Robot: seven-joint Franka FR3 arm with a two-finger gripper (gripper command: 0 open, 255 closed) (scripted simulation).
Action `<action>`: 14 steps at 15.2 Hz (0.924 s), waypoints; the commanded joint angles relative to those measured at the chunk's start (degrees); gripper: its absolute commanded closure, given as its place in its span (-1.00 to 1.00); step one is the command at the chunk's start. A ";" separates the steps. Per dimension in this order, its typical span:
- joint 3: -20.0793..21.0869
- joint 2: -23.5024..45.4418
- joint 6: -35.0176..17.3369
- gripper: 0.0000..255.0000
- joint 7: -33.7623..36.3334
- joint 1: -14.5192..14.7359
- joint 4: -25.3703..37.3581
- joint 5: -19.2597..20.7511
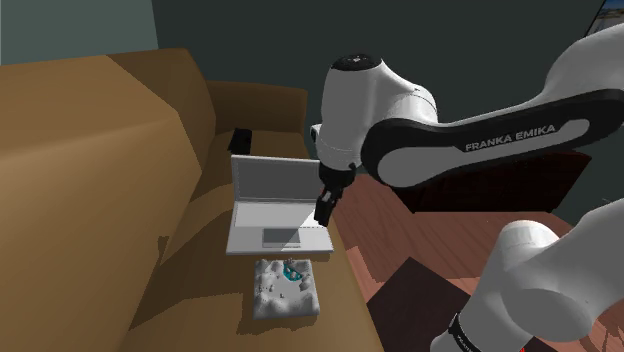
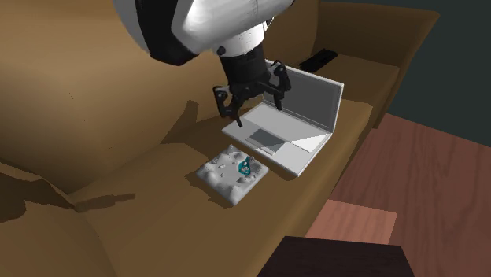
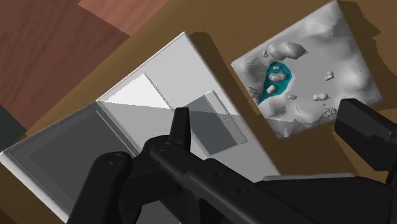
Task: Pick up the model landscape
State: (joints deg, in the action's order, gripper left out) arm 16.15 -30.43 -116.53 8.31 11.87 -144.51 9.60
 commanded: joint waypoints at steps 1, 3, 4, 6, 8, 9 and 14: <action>2.13 2.77 -3.92 -1.00 1.07 0.51 -1.16 1.58; 4.44 5.91 -7.07 -1.00 2.52 0.78 -1.44 3.58; 5.62 7.57 -8.58 -1.00 3.37 0.82 -1.50 4.78; 8.05 11.08 -11.44 -1.00 5.42 0.72 -1.43 7.65; 10.50 14.87 -13.99 -1.00 7.97 0.42 -1.09 11.27; 11.71 16.88 -15.10 -1.00 9.46 0.22 -0.82 13.40; 16.84 28.22 -18.35 -1.00 18.99 -0.45 1.78 27.31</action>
State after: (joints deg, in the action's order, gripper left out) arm 32.07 -4.87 -134.30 24.98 11.56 -143.44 33.27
